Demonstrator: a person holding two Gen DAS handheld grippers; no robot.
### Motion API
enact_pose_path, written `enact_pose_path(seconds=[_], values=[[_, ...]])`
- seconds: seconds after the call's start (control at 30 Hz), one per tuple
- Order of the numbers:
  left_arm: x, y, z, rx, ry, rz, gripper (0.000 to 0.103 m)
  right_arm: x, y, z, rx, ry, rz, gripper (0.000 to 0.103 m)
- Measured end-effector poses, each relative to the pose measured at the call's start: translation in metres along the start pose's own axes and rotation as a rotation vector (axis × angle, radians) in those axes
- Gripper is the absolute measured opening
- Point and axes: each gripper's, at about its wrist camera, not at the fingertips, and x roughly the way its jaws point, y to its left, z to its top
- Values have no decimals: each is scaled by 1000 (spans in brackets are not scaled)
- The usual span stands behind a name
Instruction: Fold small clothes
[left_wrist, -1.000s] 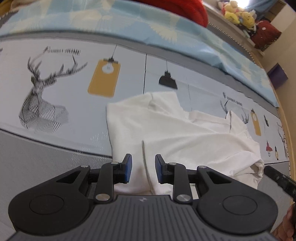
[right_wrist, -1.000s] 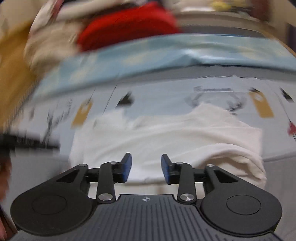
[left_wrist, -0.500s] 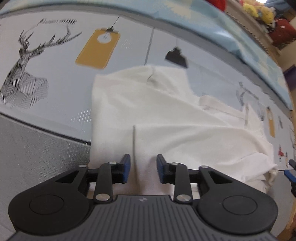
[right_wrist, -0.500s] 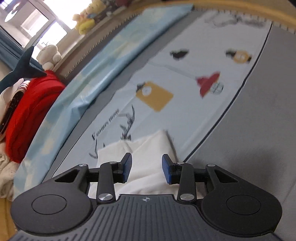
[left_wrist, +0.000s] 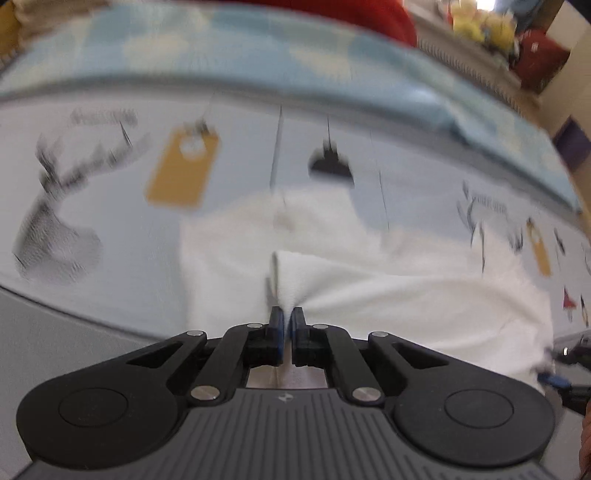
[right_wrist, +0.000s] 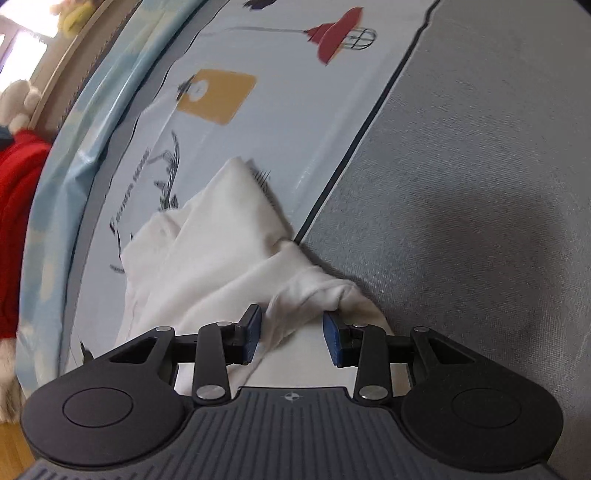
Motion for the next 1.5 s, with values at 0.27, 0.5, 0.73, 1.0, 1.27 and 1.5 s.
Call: enact_pose_path(seconds=[0.27,0.5,0.73,1.0,1.27,1.5], values=[[8,36,6,-121,35,86,11,-9,-4,-8,8,5,-45,8],[8,41,2,-137,87,21,29,-36,-9,-16,51,-62,-62,9],[13,41,-6,-116,132,-60,29,-53,11,-16,-12,-213,46,11],[33,35,-27,-18,207,27,18,-21,-16,0,24,-134,-229,19],[25,30,-56,10,171,16,23,-13,-2,4,-135,-86,-96,20],[-95,17,-59,122,-36,13,26,-101,-9,-5,-219,-221,-86,28]])
